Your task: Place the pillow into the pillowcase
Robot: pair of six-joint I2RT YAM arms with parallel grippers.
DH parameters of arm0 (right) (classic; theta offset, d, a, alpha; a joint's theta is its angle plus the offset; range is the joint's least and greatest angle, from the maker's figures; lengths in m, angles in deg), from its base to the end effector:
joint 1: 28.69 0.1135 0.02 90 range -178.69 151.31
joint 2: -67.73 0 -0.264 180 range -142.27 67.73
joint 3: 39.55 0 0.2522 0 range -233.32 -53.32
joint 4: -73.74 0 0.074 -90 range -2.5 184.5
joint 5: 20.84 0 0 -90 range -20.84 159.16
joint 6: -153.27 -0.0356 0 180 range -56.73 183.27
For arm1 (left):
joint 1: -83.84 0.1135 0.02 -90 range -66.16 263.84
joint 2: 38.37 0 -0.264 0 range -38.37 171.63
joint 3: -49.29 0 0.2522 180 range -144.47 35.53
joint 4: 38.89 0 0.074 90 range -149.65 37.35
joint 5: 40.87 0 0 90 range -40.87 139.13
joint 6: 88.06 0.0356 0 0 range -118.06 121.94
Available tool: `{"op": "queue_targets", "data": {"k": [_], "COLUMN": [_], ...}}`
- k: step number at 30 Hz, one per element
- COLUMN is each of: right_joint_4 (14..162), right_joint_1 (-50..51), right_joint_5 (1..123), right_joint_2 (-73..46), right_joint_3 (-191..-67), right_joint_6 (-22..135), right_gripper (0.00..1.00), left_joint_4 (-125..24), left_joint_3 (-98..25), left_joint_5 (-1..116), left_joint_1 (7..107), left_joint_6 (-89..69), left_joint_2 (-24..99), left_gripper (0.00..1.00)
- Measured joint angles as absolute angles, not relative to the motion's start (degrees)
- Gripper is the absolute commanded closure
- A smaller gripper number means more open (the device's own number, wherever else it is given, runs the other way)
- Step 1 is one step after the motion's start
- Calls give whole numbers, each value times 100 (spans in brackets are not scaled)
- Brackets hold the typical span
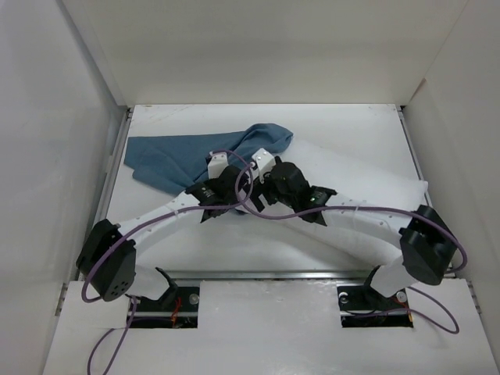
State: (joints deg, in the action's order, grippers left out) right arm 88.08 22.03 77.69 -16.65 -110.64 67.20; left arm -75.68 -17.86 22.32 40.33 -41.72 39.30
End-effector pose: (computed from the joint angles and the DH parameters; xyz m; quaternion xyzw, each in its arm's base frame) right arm 0.2170 0.2570 0.2676 -0.3574 0.7756 0.1466 0.4992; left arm 0.2165 -0.1834 0.2476 -0.0856 0.9059 -0.0877 0.4053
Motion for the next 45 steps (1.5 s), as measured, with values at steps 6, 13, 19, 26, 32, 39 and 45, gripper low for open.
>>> {"op": "queue_targets", "data": {"k": [6, 13, 19, 26, 32, 39, 45], "right_joint_4": [8142, 7495, 7276, 6992, 7068, 6909, 6824], "right_joint_1": [2196, 2194, 2200, 2211, 2058, 1825, 1766], "right_joint_5": [8259, 9295, 10298, 11133, 11406, 9782, 8617], "right_joint_2": [-2693, -2548, -2349, -2406, -2581, -2610, -2568], "right_joint_3": [-11394, -11606, -11929, -12095, -12303, -11815, -11597], "right_joint_6": [6600, 5972, 5295, 4326, 3824, 3612, 3629], "right_gripper": [100, 100, 100, 100, 100, 52, 30], "left_joint_4": [-7524, -7590, -7120, -6619, -6388, -5970, -6558], "left_joint_3": [-1945, -2588, -2767, -2811, -2544, -1646, -1978], "left_joint_5": [2361, 2610, 3325, 3876, 3642, 3965, 3965], "left_joint_1": [3970, 3386, 2719, 2402, 2381, 2120, 1967], "left_joint_6": [-3848, -3553, -3241, -3164, -3523, -3844, -3796], "left_joint_2": [4214, 3943, 3272, 3316, 3410, 3423, 3425], "left_gripper": [100, 100, 100, 100, 98, 55, 0]}}
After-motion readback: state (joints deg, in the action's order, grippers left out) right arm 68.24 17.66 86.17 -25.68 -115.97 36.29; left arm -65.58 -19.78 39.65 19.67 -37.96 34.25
